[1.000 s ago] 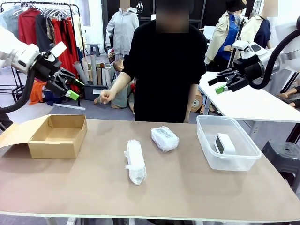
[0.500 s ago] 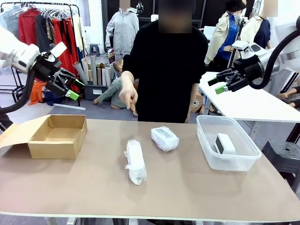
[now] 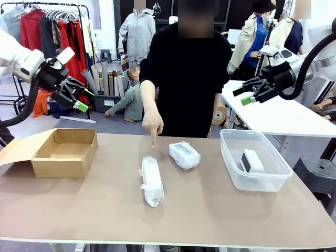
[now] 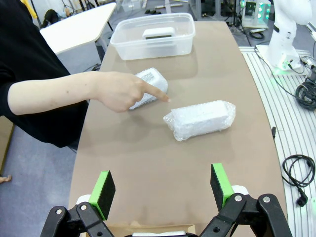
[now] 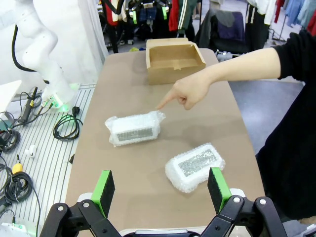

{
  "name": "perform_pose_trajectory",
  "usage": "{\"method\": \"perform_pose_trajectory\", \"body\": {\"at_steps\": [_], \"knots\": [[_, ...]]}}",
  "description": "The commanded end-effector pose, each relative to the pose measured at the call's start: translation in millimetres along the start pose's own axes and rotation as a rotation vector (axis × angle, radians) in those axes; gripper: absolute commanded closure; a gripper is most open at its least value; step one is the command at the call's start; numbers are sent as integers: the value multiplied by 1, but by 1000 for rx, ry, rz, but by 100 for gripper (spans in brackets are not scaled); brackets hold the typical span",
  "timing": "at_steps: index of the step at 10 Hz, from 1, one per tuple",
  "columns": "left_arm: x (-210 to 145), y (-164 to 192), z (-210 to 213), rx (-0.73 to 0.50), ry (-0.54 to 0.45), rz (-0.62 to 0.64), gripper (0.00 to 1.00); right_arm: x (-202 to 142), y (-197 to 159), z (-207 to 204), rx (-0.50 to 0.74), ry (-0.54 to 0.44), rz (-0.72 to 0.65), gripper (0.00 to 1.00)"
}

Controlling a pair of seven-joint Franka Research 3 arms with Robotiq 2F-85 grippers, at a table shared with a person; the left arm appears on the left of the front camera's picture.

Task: Separate and place wrapped and unwrapped clocks.
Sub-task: Pick up the Digital clock indicated by the person.

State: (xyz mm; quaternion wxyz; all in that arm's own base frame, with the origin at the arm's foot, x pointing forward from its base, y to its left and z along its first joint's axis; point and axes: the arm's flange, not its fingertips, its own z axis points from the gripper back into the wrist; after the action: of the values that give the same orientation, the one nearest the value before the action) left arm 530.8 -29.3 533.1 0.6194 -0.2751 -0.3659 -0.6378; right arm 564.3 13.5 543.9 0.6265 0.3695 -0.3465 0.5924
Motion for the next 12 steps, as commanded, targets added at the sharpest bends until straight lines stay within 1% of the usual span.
{"method": "perform_pose_trajectory", "body": {"at_steps": [1,12], "knots": [[1,-2,0,2,1,-1,0,0,0,1,-3,3,1,0],[0,0,0,0,0,0,0,0,0,1,-3,3,1,0]]}}
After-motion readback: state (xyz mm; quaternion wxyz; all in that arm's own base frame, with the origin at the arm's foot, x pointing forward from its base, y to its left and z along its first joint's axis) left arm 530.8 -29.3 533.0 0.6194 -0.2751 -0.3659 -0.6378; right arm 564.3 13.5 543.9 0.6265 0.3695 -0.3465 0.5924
